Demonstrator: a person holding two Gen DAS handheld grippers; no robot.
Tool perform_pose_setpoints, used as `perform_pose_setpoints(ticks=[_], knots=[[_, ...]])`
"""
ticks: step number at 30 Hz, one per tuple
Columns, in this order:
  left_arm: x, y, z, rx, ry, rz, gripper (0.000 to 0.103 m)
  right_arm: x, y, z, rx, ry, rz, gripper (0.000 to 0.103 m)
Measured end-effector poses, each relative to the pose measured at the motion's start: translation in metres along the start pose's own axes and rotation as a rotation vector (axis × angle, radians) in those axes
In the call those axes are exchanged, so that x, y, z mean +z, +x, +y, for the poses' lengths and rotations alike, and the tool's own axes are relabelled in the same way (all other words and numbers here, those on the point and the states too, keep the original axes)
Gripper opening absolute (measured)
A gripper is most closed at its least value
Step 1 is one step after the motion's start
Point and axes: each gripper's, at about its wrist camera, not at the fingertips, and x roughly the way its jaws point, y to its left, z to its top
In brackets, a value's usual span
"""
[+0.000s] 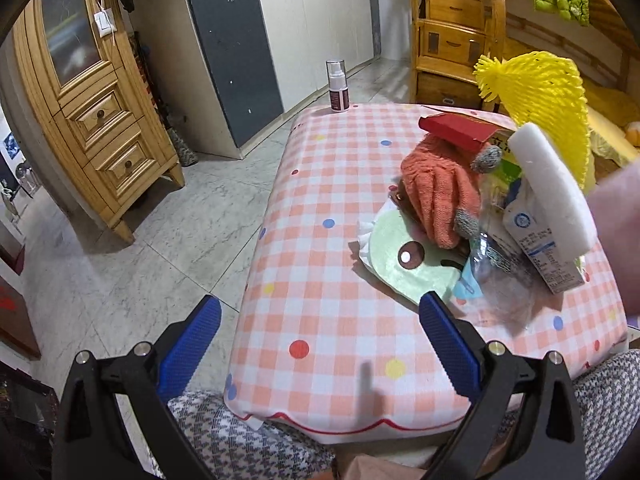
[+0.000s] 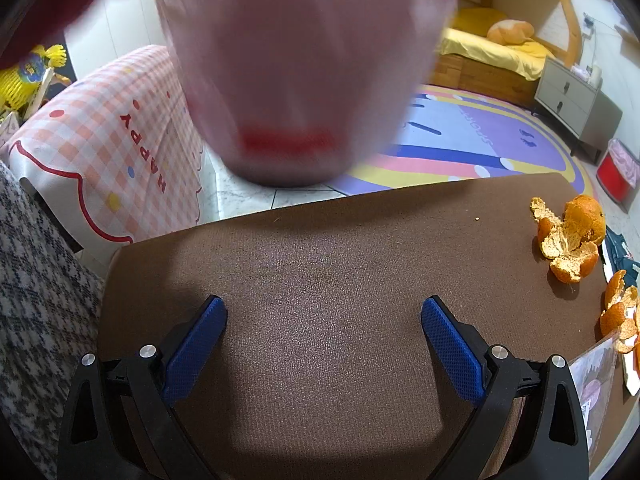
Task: Collect trash
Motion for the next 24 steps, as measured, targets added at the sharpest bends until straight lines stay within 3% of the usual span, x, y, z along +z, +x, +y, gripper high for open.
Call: perform_pose_setpoints(ticks=[11, 19, 24], knots=[[0.002, 0.002, -0.011, 0.032, 0.024, 0.008, 0.096, 0.000, 0.000, 0.000, 0.000, 0.000, 0.000, 0.097], [-0.001, -0.016, -0.023, -0.038, 0.060, -0.014, 0.096, 0.000, 0.000, 0.000, 0.002, 0.001, -0.001, 0.097], [-0.009, -0.031, -0.036, -0.139, 0.090, -0.028, 0.096, 0.000, -0.001, -0.001, 0.002, 0.001, 0.000, 0.097]])
